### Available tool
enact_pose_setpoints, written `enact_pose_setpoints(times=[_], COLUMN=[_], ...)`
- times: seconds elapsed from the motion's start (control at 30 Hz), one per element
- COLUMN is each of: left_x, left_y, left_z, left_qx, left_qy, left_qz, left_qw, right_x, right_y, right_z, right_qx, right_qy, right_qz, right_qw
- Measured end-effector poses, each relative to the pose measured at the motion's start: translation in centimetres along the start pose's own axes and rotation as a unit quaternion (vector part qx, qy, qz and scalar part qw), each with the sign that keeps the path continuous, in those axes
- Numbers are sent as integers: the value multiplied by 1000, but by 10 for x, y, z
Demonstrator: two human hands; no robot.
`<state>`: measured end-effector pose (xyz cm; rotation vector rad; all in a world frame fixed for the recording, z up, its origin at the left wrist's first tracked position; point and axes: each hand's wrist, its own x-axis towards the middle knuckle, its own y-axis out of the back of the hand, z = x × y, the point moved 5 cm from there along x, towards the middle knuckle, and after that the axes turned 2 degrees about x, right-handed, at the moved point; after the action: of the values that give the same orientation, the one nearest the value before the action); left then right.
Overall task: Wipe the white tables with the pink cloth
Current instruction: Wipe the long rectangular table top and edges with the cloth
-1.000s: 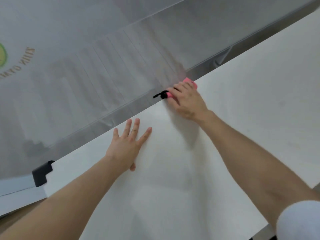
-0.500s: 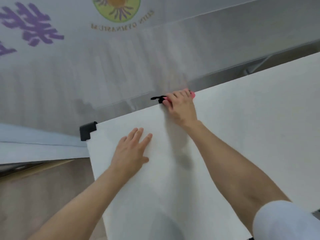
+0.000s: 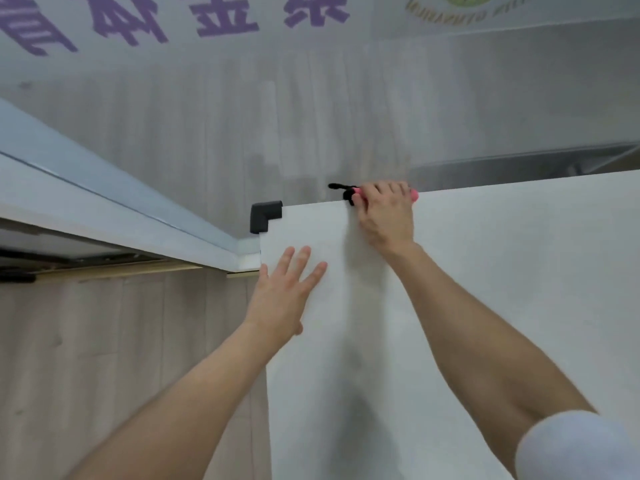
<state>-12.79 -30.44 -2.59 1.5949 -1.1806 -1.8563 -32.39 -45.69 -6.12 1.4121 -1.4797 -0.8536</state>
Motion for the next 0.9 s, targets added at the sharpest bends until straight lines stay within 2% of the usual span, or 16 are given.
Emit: enact_pose_setpoints(times=[0.1, 0.17, 0.27, 0.37, 0.47, 0.6, 0.73, 0.83, 0.9], left_x=[2, 2, 2, 2, 4, 5, 4, -14, -40], left_y=[6, 7, 1, -3, -3, -2, 6, 18, 27], left_z=[1, 1, -2, -2, -3, -2, -1, 14, 37], left_qx=[16, 29, 12, 0, -5, -4, 31, 68, 99], left_qy=[-6, -9, 7, 12, 21, 20, 13, -13, -71], left_qz=[18, 25, 16, 10, 19, 16, 7, -15, -3], left_qw=[1000, 999, 1000, 1000, 1000, 1000, 999, 997, 992], right_x=[-7, -7, -4, -2, -4, -48, -144, -217, -261], right_y=[-41, -46, -26, 18, 63, 85, 95, 121, 151], right_z=[-109, -133, -81, 33, 103, 91, 59, 47, 44], right_qx=[48, 79, 88, 35, 3, -43, -42, -39, -31], right_qy=[59, 63, 89, 23, -26, -54, -39, -73, -106], right_qz=[-50, -55, -54, 13, 12, -30, -108, -180, -152], right_qw=[996, 993, 991, 999, 1000, 997, 993, 980, 982])
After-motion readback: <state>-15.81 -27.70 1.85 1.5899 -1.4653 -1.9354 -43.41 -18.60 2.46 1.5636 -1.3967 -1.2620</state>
